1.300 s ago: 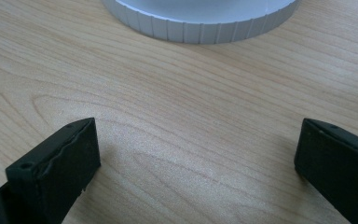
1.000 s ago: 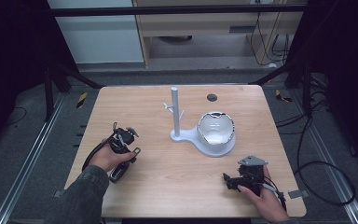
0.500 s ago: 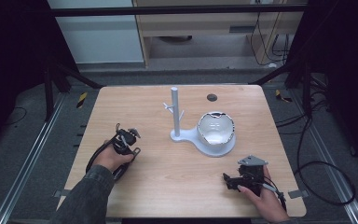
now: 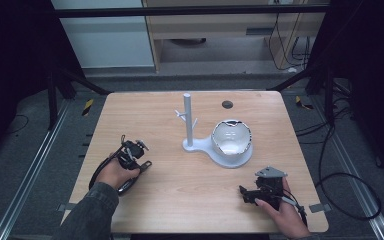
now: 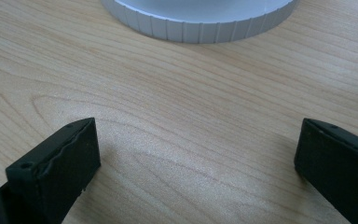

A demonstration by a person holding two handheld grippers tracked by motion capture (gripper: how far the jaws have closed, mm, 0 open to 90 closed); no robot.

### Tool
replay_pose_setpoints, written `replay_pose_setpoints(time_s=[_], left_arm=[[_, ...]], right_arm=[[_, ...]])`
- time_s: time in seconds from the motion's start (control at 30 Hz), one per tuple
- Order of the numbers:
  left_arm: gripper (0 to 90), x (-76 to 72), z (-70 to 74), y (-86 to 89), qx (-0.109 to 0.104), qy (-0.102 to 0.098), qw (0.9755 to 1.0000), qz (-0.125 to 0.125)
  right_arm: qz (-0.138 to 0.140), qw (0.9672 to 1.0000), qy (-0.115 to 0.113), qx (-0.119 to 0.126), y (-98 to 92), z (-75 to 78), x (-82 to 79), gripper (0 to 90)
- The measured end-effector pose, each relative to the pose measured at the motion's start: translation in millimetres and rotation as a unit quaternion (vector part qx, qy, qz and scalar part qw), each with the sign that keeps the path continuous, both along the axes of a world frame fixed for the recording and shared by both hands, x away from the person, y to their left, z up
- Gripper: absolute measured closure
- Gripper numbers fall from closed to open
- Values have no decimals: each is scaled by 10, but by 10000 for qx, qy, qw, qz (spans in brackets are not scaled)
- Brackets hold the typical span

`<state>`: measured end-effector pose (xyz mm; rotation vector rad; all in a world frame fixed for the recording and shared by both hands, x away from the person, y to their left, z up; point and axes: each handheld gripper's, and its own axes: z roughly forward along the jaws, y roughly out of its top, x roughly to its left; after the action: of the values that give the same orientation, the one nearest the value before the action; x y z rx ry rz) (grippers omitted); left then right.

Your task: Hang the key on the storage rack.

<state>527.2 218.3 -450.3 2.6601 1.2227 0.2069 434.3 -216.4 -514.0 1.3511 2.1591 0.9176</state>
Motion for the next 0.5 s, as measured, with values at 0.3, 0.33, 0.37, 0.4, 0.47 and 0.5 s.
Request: replay_pose_setpoints(time_s=[0.3, 0.33, 0.37, 0.4, 0.47, 0.5], left_arm=[[798, -210, 166, 114, -560, -413, 9974, -175], [798, -228, 175, 126, -590, -449, 9971, -169], [798, -251, 184, 141, -628, -509, 9966, -171], [798, -274, 185, 156, -673, -582, 9959, -181], [798, -311, 175, 184, -758, -691, 9946, -149], [798, -328, 164, 194, -802, -754, 9938, -164]], right_arm=[[2, 10000, 0, 2, -1, 0, 0, 4], [11, 10000, 37, 28, -1, 5, 4, 3], [50, 10000, 20, 29, -6, 2, 16, 4], [74, 10000, 21, 15, -12, 3, 25, 4], [105, 9999, 23, 11, -18, 3, 26, 4], [120, 9999, 29, 17, -21, 4, 25, 4]])
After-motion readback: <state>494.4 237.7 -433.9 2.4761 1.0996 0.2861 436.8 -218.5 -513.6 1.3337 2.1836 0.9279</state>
